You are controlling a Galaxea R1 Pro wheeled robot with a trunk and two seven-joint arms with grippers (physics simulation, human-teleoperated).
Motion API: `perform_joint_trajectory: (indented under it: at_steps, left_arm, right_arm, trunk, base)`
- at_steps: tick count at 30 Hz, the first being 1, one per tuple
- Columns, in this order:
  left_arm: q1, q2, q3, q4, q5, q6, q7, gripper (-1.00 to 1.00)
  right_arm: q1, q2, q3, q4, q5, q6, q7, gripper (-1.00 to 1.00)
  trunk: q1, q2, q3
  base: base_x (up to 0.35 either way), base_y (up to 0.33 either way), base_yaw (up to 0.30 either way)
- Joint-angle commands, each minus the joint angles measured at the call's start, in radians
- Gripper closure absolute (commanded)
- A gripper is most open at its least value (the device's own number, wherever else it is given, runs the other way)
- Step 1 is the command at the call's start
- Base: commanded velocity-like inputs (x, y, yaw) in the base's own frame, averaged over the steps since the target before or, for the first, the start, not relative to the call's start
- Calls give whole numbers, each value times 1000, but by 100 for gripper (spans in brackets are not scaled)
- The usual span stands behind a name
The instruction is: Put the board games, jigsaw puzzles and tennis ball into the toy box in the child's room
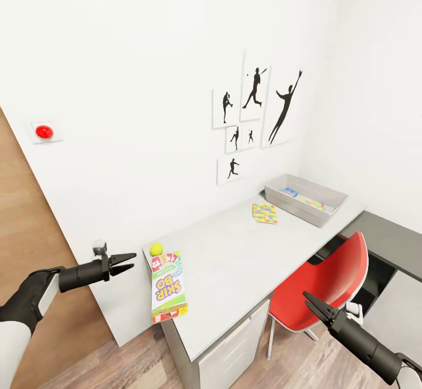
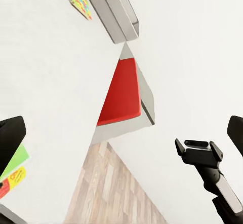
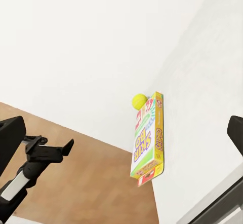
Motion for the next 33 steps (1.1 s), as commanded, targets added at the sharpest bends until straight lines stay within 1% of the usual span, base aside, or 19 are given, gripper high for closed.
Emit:
perform_joint_trajectory:
  at_steps: [1,10,18,22,25,28,30,33]
  left_arm:
    - [-1,0,0,0,2,11,0,-100]
    - [-1,-1,0,0,2,13,10,-100]
    - [-1,3,0,2,2,13,12,-100]
    - [-1,3,0,5,2,13,19,-100]
    - [-1,1,0,16,2,13,46,-100]
    - [-2,1,1,30,3,13,92,-100]
    - [-2,0,2,34,4,13,112,-100]
    - [-2,0,2,36,5,13,125,-100]
  right_arm:
    - [-1,0,-1,0,-3,6,1,-100]
    - [-1,1,0,1,-3,6,1,-100]
    - [-1,0,0,-19,-3,6,0,-100]
    - [-1,0,-8,-80,-14,11,0,-100]
    - [0,2,-10,-115,-20,16,0,-100]
    - [3,7,-12,-147,-23,43,-1,-100]
    - [6,12,-15,-169,-24,64,0,-100]
    - [14,16,-22,-204,-24,95,1,-100]
  trunk:
    - [1,-2,-2]
    - [1,-2,-2]
    - [31,-58,-27]
    - [47,-86,-40]
    - [58,-107,-49]
    - [70,-128,-59]
    - [77,-142,-65]
    - [89,-163,-74]
  base:
    - [0,0,0]
    - [0,0,0]
    - [0,0,0]
    - [0,0,0]
    - [0,0,0]
    - [0,0,0]
    - [0,0,0]
    - [0,0,0]
